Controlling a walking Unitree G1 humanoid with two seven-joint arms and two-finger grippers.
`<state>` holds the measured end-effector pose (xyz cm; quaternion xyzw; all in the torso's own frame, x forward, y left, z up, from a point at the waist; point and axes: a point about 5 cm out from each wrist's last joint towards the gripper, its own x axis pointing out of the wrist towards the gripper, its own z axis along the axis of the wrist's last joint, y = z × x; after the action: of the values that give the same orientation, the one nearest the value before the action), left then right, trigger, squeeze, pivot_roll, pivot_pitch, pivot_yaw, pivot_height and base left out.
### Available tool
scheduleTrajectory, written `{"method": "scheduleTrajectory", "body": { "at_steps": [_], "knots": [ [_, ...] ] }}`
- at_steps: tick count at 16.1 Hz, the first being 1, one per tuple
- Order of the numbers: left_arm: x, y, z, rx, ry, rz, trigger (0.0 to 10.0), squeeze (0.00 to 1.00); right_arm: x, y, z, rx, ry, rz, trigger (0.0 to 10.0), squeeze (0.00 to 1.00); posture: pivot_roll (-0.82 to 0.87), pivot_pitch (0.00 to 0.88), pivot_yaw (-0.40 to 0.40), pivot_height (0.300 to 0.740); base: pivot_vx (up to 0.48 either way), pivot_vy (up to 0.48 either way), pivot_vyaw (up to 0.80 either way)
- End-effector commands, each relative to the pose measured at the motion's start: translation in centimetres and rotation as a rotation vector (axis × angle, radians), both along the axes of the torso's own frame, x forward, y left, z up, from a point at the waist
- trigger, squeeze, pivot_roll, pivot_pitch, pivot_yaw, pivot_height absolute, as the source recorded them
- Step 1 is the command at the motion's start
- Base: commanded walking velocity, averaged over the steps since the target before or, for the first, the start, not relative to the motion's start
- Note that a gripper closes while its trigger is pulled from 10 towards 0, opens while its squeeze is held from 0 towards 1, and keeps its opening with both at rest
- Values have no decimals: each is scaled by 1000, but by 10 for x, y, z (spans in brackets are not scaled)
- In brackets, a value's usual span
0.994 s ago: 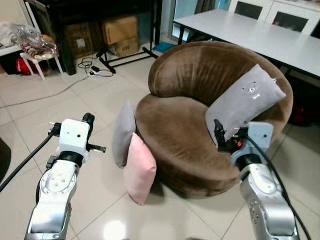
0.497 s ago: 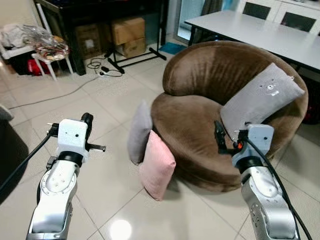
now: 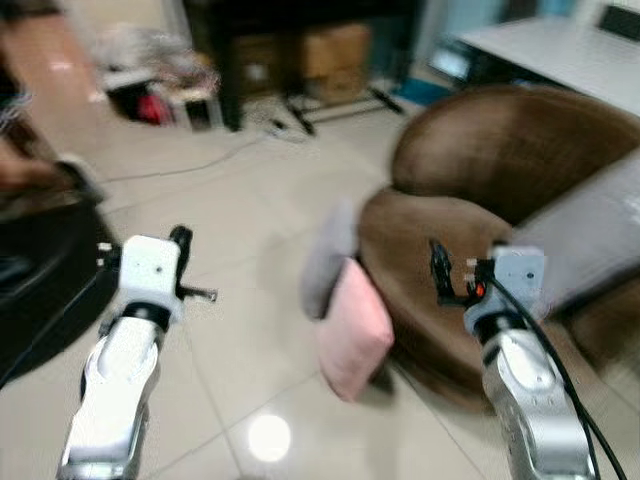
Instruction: Move the pillow to the sofa from floor
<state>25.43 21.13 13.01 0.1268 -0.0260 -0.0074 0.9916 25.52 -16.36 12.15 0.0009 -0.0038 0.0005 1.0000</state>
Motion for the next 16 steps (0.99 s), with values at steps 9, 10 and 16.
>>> {"method": "scheduleTrajectory", "body": {
  "at_steps": [9, 10, 16],
  "knots": [
    [4, -5, 3, 2, 1, -28, 10000, 886, 0, -10, -4, 49, 34, -61, 10000, 1000, -74, 0, -10, 740, 264, 0, 0],
    [5, -5, 3, 4, 1, -28, 10000, 882, 1, -11, -3, 52, 35, -70, 10000, 1000, -73, 0, -9, 740, 244, 0, 0],
    [8, -4, 5, 11, -4, -40, 10000, 886, 2, -10, -2, 74, 26, -84, 10000, 1000, -71, 0, 5, 740, 120, 0, 0]
  ]
}}
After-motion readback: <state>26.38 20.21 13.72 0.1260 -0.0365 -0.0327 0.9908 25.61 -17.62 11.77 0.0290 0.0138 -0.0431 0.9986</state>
